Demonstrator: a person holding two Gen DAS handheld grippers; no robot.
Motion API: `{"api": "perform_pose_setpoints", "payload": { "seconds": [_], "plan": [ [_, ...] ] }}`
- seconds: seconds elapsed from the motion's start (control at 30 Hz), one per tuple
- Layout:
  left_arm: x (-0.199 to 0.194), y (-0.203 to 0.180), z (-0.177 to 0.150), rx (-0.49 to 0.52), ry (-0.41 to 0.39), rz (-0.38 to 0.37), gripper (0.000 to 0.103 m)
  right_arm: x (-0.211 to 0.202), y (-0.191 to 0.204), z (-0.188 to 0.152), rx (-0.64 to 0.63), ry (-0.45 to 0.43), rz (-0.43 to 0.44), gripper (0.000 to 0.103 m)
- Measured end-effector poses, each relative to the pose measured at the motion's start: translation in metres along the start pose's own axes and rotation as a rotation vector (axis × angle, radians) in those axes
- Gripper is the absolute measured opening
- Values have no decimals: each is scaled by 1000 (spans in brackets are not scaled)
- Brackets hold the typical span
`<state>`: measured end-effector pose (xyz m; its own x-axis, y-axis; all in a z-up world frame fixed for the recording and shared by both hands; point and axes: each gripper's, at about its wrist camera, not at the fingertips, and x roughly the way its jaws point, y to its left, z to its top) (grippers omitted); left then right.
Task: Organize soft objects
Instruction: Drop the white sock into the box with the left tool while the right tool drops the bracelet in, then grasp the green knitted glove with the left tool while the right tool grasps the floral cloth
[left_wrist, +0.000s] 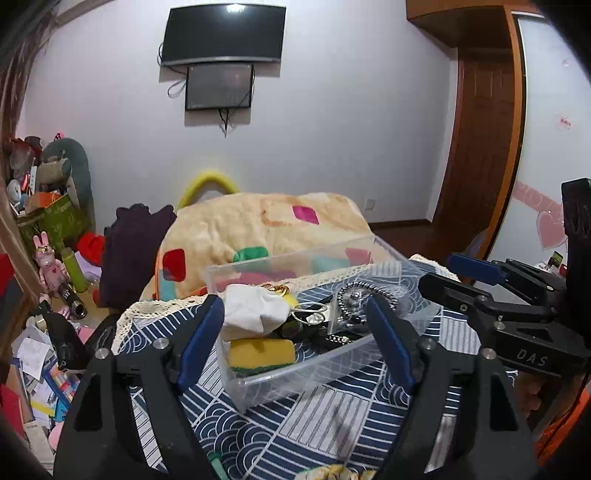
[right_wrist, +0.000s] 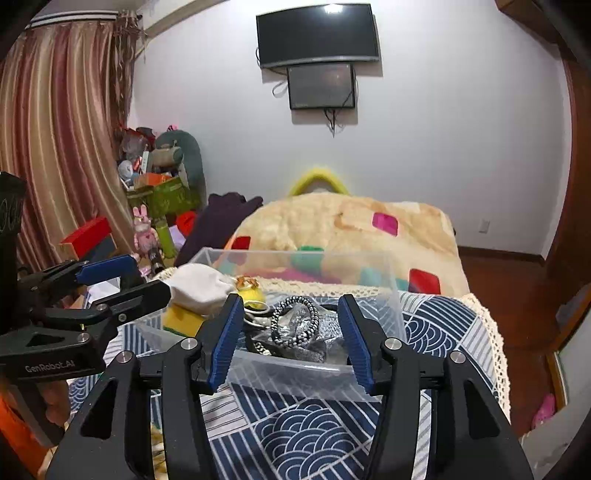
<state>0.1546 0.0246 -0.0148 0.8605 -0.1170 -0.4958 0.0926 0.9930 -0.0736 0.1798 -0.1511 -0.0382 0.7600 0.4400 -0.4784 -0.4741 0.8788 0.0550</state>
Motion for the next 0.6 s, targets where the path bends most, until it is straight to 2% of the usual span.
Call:
{"api": "perform_pose_setpoints", "payload": {
  "seconds": [0.1,0.33,0.6],
  "plan": [
    [-18,-2,-4,8,-22,1,95,-14,3,0,-5,-32,0,61],
    [-56,0,-28,25,-45,48,96,-36,16,-14,-17,-55,33,66],
    [-79,8,-66,11,-8,81,99,-35,31,-47,-11,15,97,66]
  ]
}}
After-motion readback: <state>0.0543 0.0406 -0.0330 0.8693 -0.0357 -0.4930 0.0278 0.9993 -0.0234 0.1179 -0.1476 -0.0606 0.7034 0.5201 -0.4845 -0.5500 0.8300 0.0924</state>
